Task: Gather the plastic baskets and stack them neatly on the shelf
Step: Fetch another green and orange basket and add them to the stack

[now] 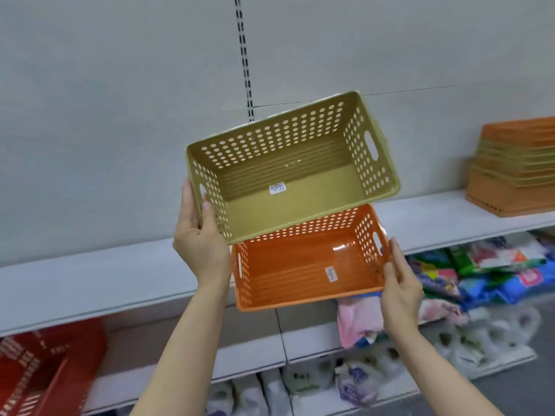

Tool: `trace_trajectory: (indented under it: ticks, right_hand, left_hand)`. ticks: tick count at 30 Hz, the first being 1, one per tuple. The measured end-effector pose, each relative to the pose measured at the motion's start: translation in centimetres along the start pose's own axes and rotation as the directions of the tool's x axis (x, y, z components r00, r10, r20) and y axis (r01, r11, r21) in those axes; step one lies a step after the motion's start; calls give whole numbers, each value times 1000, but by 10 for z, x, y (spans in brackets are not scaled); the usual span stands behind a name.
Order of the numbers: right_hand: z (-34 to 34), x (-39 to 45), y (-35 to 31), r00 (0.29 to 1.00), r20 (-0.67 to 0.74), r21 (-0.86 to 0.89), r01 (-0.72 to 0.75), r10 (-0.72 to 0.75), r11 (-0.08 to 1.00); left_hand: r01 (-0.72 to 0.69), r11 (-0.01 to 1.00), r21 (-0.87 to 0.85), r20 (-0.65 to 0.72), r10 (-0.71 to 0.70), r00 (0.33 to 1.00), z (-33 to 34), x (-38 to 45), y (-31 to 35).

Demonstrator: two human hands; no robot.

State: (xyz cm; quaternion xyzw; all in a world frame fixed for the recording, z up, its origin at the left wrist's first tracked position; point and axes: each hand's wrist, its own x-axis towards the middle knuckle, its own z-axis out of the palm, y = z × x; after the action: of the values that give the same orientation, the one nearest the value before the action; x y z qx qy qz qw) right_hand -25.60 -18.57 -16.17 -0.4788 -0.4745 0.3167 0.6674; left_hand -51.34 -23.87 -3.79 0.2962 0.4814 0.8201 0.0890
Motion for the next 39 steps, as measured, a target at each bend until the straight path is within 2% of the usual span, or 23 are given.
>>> trace_trajectory:
  ticks: [9, 19, 28, 35, 39]
  right_hand:
    - [-151, 51, 0, 991, -127, -36, 26, -31, 999]
    - [-277, 116, -9, 976, -187, -68, 102, -113, 992]
    - [-311, 216, 12, 953, -277, -36, 118, -124, 992]
    - [-317, 311, 15, 942, -263, 3, 218, -209, 976]
    - [-320, 360, 5, 916, -300, 20, 284, -265, 959]
  left_hand:
    - [16, 999, -51, 127, -9, 992, 127, -102, 5]
    - [-11, 991, -131, 140, 29, 990, 229, -185, 7]
    - [-117, 977, -179, 113, 138, 984, 325, -183, 0]
    - [-149, 939, -311, 67, 178, 982, 405, -158, -10]
    - [-167, 923, -346, 71, 203, 977, 446, -149, -9]
